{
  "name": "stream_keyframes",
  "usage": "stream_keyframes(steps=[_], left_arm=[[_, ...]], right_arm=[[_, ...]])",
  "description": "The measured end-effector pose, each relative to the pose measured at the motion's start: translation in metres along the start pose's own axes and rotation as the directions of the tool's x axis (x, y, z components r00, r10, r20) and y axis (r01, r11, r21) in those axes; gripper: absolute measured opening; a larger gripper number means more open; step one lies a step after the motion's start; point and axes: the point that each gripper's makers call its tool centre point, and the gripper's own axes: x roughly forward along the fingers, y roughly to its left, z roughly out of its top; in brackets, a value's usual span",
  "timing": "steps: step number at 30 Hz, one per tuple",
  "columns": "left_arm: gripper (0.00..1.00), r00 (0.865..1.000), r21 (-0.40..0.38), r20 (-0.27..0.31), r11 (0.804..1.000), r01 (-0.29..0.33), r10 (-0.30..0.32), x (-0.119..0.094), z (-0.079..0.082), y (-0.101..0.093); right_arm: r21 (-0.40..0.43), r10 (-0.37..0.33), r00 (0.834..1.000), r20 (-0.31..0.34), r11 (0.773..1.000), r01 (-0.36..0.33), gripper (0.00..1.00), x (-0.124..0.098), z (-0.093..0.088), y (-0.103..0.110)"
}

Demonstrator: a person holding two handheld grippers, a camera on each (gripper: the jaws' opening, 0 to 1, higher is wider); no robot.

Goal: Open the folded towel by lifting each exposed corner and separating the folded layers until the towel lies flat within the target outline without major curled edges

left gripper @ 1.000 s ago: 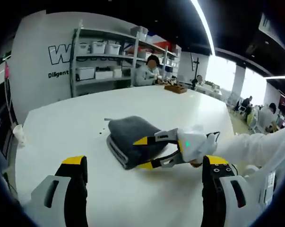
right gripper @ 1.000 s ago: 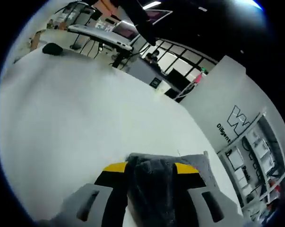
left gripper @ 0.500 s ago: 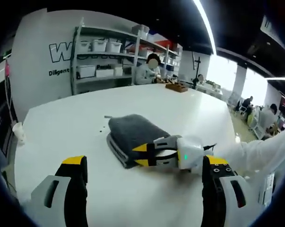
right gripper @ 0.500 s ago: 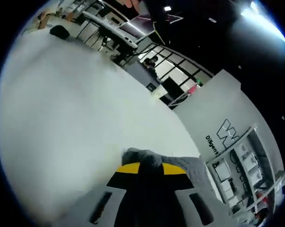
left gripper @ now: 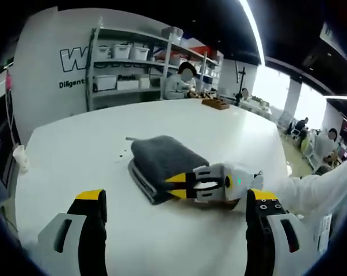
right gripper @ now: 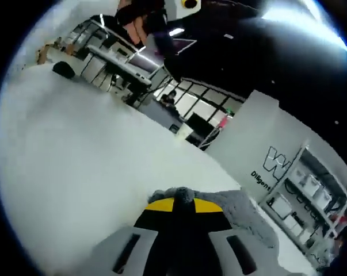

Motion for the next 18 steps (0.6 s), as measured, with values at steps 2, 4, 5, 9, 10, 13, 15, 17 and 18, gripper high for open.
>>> stream_keyframes(steps=[2,4,5,9,10,13,15,17,18], left_arm=[[0.99,1.0,-0.003,-0.002,1.0,-0.001,0.001,0.0,0.0,0.002],[0.99,1.0,-0.005,-0.003,1.0,-0.002,0.002,0.0,0.0,0.002],[0.99,1.0,-0.007,-0.005,1.0,-0.003,0.003,0.0,-0.001,0.002],[0.99,1.0,-0.01,-0.013,1.0,-0.007,0.007,0.002,-0.002,0.003],[0.99,1.0,-0.011,-0.014,1.0,-0.008,0.007,0.003,-0.002,0.003],[0.99,1.0,-0.011,-0.019,1.0,-0.009,0.009,0.004,-0.002,0.003],[0.99,1.0,-0.009,-0.026,1.0,-0.01,0.01,0.005,-0.003,0.003],[0.99,1.0,-0.009,-0.027,1.0,-0.01,0.01,0.005,-0.003,0.003],[0.99,1.0,-0.009,-0.028,1.0,-0.01,0.01,0.005,-0.003,0.003]], right_arm=[[0.09,0.009,0.999,0.045,0.996,-0.013,0.03,-0.004,0.003,-0.002],[0.146,0.005,0.998,0.069,0.989,-0.015,0.03,-0.008,0.005,-0.005],[0.157,0.001,0.997,0.073,0.988,-0.013,0.03,-0.011,0.005,-0.007],[0.199,-0.023,0.995,0.1,0.98,0.003,0.02,-0.018,0.009,-0.014],[0.201,-0.028,0.994,0.102,0.98,0.007,0.02,-0.019,0.009,-0.016],[0.203,-0.061,0.991,0.117,0.979,0.037,0.02,-0.026,0.013,-0.025],[0.211,-0.085,0.989,0.123,0.976,0.057,0.02,-0.031,0.013,-0.033],[0.221,-0.103,0.986,0.128,0.973,0.073,0.01,-0.035,0.013,-0.039],[0.227,-0.115,0.985,0.128,0.97,0.084,0.01,-0.038,0.012,-0.043]])
